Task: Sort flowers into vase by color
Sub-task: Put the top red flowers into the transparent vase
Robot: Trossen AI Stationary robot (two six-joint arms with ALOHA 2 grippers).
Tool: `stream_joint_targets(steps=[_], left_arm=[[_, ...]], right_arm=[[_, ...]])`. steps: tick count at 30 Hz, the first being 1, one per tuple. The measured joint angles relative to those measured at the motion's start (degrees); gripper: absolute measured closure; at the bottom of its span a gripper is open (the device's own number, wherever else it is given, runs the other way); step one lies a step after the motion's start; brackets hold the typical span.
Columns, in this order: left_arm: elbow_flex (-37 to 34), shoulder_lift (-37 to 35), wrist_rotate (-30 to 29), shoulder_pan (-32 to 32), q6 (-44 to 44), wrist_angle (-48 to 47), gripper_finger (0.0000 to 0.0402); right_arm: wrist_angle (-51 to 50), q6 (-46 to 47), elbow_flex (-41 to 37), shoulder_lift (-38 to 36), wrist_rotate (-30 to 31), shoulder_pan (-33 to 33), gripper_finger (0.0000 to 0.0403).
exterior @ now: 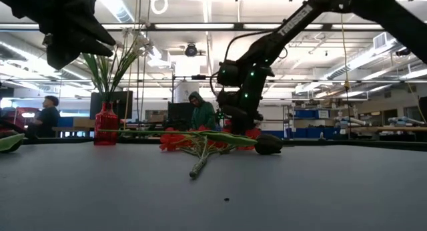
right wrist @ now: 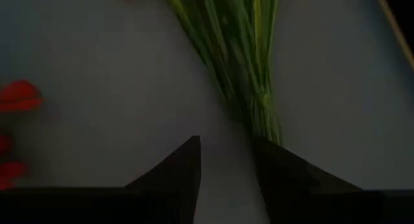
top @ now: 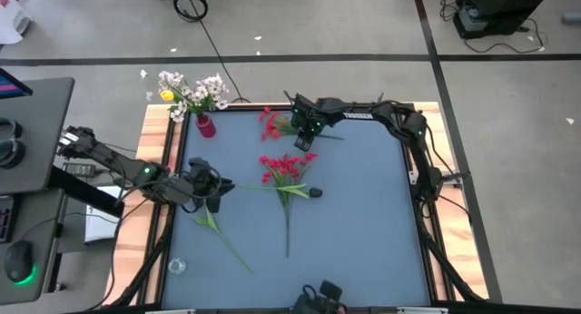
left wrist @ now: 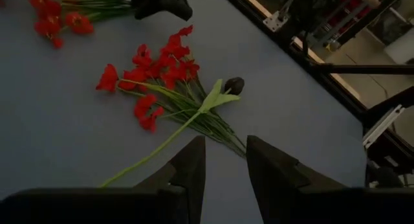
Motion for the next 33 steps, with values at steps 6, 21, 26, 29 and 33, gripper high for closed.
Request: stream_joint_targets(steps=[6, 21, 26, 29, 33], left_arm=[[0.0, -0.6, -0.3, 0.8, -0.4, -2.0, 0.0285], [0.0, -1.4, 0.0, 4.1, -3.1, -1.1, 0.0285], [0.0, -1.4, 0.2, 3.8, -3.8, -0.2, 0.0285], [0.0, -1.5, 0.2, 3.3, -3.8, 0.1, 0.0285], [0.0, -1.8, 0.0, 2.7, -3.3, 0.7, 0.0274]], right_arm=[[-4.2, -0.2, 3.1, 3.7, -3.5, -1.2, 0.0293], [-8.3, 11.9, 1.9, -4.1, -9.9, -0.7, 0.0399], [-3.7, 18.3, 2.0, -10.3, -9.2, 2.9, 0.0400], [0.6, 23.6, 2.1, -14.0, -6.5, 6.3, 0.0401], [11.7, 31.1, -0.8, -17.9, 0.7, 12.3, 0.0401]])
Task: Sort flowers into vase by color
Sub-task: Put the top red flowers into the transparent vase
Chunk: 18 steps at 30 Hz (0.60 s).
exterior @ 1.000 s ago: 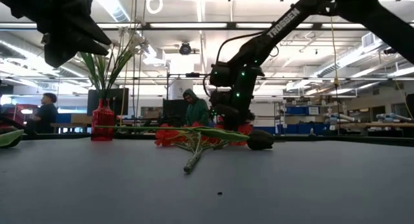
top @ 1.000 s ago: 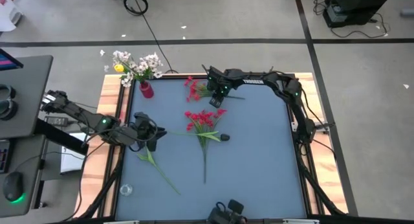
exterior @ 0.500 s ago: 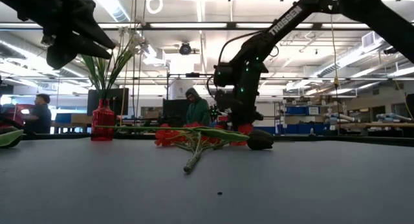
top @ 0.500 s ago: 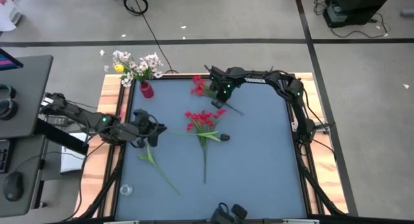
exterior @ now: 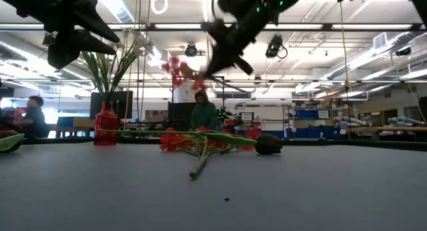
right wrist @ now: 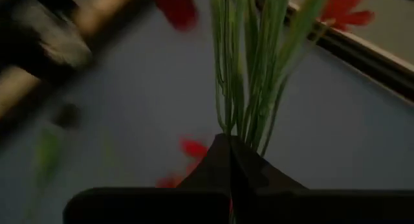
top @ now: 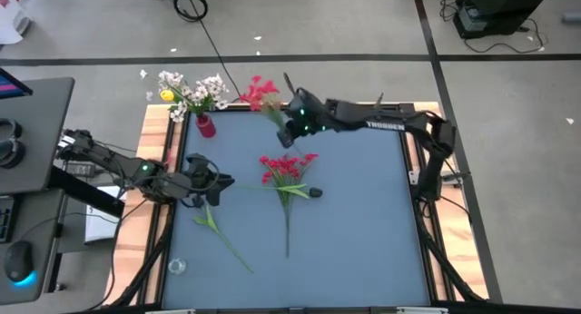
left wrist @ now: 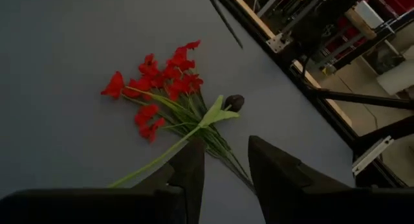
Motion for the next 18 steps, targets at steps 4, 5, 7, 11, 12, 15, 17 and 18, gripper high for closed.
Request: stream_joint_targets(steps=[4, 5, 7, 11, 12, 15, 17, 18], left_arm=[[0.0, -0.8, -0.2, -0.7, 2.3, 1.2, 0.0241], [0.0, -1.1, -0.2, -0.7, 3.0, 1.6, 0.0230], [0.0, -1.3, -0.2, -0.7, 4.2, 1.8, 0.0208], [0.0, -1.0, -0.1, -0.5, 9.7, 6.9, 0.0162], [0.0, -0.9, 0.4, -0.5, 11.8, 8.6, 0.0153], [0.0, -0.9, 1.4, -0.5, 17.3, 15.1, 0.0135], [0.0, -1.0, 1.7, -0.5, 20.0, 18.0, 0.0131], [0.0, -0.9, 2.1, -0.5, 21.1, 18.9, 0.0130]], right_arm=[[12.8, 7.8, -5.6, -2.8, 6.5, 6.6, 0.0402], [16.1, 9.3, -7.0, -3.3, 7.9, 8.1, 0.0402], [21.3, 10.9, -9.1, -3.5, 11.7, 11.6, 0.0402], [29.1, 10.2, -11.9, -3.2, 16.4, 18.2, 0.0402], [30.1, 9.4, -12.5, -3.2, 17.4, 19.6, 0.0402], [32.8, 6.5, -13.9, -3.2, 20.6, 22.9, 0.0402], [33.9, 3.8, -14.1, -3.2, 20.7, 24.4, 0.0402], [34.2, 2.9, -14.1, -3.2, 20.7, 24.9, 0.0402]])
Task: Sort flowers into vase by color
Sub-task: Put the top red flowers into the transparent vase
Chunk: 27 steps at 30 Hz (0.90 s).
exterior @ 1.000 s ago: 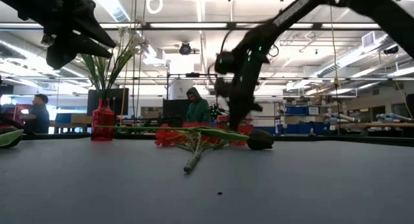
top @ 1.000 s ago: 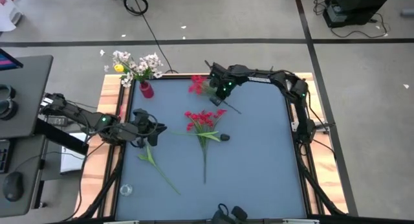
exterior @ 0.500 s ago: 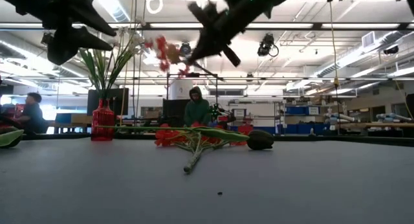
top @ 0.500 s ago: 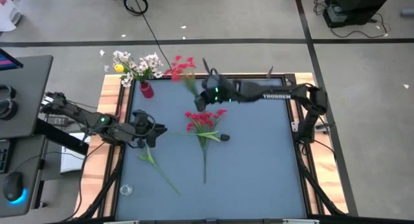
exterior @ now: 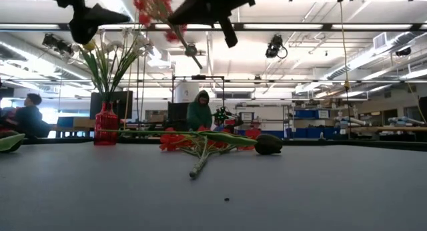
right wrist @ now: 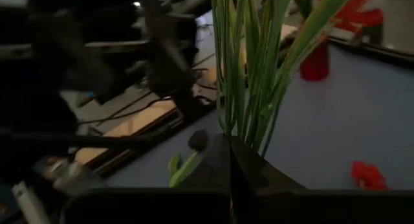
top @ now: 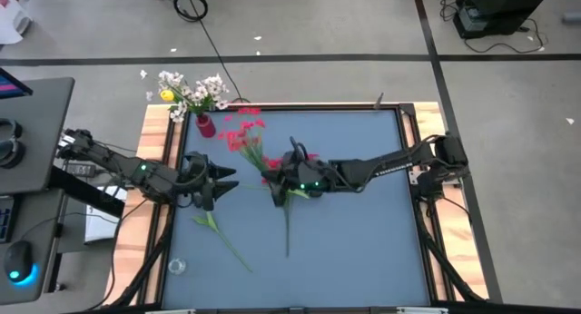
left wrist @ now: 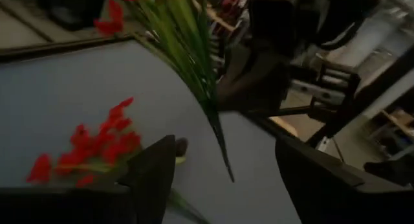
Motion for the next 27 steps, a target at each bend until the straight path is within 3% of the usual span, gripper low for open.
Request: stream_joint_targets(steps=[8, 20, 23, 27], left_arm=[[0.0, 5.2, 5.8, 0.3, 5.1, 9.5, 0.0129], [0.0, 12.2, 2.7, 3.4, 7.2, 18.8, 0.0132], [0.0, 13.2, 2.8, 3.7, 9.4, 22.4, 0.0150], [0.0, 13.7, 2.8, 3.5, 13.5, 25.4, 0.0211]], right_arm=[[2.1, -6.3, 0.0, 0.0, -0.2, 2.3, 0.0403], [2.5, -16.2, 0.0, 0.0, -7.5, 2.4, 0.0402], [2.5, -18.8, 0.0, 0.0, -8.2, 2.4, 0.0401], [2.7, -19.6, 0.0, 0.0, -9.9, 2.4, 0.0400]])
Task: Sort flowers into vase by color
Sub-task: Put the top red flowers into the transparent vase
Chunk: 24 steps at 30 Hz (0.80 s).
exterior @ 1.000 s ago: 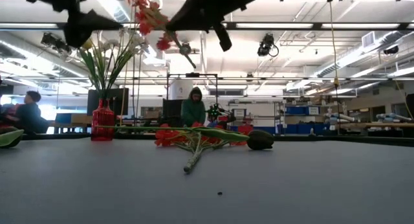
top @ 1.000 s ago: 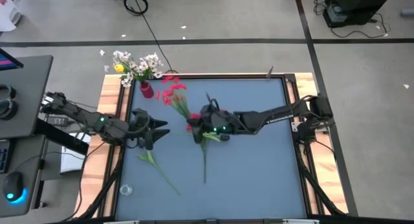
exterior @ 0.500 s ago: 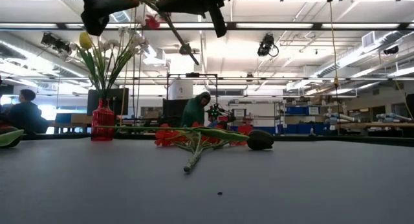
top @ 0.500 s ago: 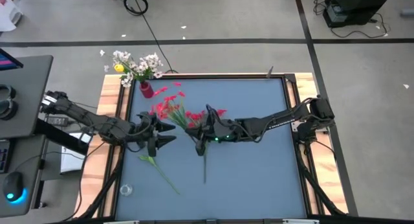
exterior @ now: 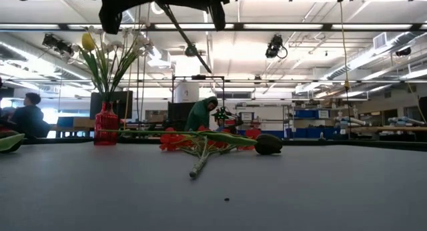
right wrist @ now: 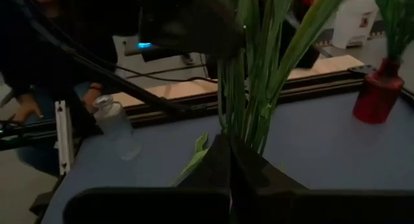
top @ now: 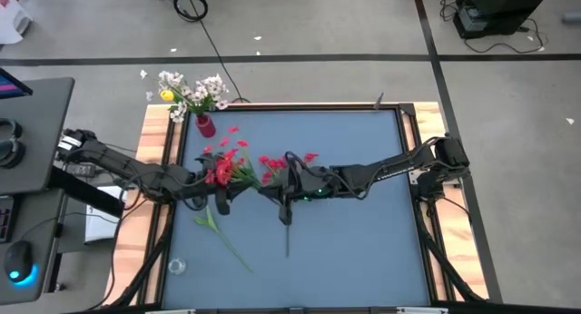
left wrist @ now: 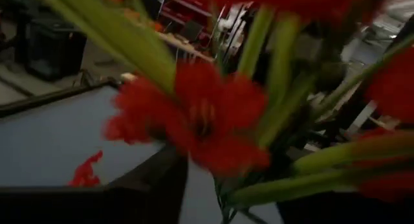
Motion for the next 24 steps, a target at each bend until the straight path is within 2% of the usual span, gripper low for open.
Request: stream_joint_targets(steps=[4, 7, 8, 12, 15, 24], left_arm=[[0.0, 0.0, 0.7, 0.0, 2.8, 0.5, 0.0303], [0.0, -0.1, 3.9, -0.4, 5.7, -0.4, 0.0375], [0.0, -0.2, 5.0, -0.6, 6.1, -1.1, 0.0385], [0.0, -2.6, 10.5, -2.5, 6.9, -7.2, 0.0385], [0.9, -5.4, 14.9, -5.2, 6.8, -17.8, 0.0386], [14.7, -9.4, 15.8, -12.5, 8.1, -51.0, 0.0388]], right_arm=[[-0.4, 0.1, 0.0, 0.0, 0.1, 0.0, 0.0384], [-0.7, 2.0, 0.0, 0.0, 1.9, 0.0, 0.0353], [-0.7, 3.2, 0.0, 0.0, 2.6, 0.0, 0.0342], [-0.3, 8.5, 0.0, 0.0, 3.7, 0.2, 0.0300], [-1.0, 10.2, 0.0, 0.0, 4.1, -0.1, 0.0280], [-6.3, 16.1, 0.0, 0.0, 3.5, -0.1, 0.0274]])
